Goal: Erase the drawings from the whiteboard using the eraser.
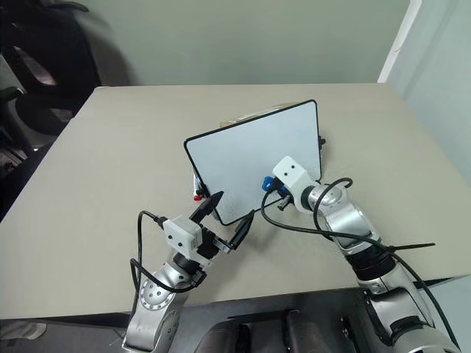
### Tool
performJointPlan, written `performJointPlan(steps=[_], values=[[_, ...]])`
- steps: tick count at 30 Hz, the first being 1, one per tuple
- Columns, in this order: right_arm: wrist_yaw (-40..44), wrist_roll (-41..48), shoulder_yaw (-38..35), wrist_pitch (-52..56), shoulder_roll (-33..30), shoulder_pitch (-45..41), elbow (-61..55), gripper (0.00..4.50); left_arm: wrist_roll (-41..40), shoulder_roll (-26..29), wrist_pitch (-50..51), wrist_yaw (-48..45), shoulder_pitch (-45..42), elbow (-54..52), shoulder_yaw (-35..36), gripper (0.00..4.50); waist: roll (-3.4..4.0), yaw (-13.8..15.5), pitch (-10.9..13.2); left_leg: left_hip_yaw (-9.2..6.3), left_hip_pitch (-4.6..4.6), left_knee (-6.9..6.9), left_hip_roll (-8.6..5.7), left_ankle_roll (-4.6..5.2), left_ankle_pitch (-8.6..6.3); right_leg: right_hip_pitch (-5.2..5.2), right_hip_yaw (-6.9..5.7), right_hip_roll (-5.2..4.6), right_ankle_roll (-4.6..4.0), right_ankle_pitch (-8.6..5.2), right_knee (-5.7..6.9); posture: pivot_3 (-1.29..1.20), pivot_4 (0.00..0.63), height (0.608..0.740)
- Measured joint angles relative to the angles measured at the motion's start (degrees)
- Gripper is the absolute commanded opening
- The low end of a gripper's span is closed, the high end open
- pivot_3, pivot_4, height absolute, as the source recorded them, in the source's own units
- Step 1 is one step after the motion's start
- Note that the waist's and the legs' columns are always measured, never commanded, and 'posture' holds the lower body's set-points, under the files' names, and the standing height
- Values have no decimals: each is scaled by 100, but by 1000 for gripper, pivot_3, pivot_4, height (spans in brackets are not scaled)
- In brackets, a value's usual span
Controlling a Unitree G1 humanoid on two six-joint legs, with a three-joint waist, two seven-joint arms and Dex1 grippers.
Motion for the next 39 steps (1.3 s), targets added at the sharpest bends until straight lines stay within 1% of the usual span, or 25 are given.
performJointPlan(steps=[6,10,16,20,23,35,39], values=[[-73,-72,-244,102,-288,0,18,691,0,3,2,0,1,0,6,4500,0,14,0,0,-1,-4,0,0,1,3,0,0,-1,3,0,0,150,740],[-95,-91,-312,141,-327,0,25,691,-2,5,6,-9,-20,1,6,4500,0,14,0,1,-2,-14,0,-1,2,-2,0,0,-8,-1,1,0,150,740],[-87,-90,-237,135,-204,-30,-152,691,-9,5,7,-31,-92,42,4,4500,0,-20,0,2,-3,-15,0,-1,1,-4,1,0,-7,-3,0,0,150,740],[-55,-91,-59,120,-28,-403,-238,691,-13,5,8,-57,-134,76,1,4500,0,-39,0,1,-3,-18,0,-2,2,-9,0,1,-7,-5,3,0,150,740],[-34,-93,4,93,8,-512,-255,691,-13,5,8,-91,-162,110,4,4500,0,-36,0,1,-3,-15,1,-3,3,-7,0,1,-7,-3,3,0,150,740],[-27,-142,76,134,48,-476,-256,691,-35,4,8,-133,-176,164,26,4500,0,-45,0,1,-2,-17,1,-6,5,-9,0,1,-11,-3,6,0,150,740],[17,-141,90,283,-147,-115,-253,691,-35,4,7,-134,-178,178,30,4500,0,-8,0,1,-1,-9,0,-4,3,-4,0,0,-8,-1,-1,0,150,740]])
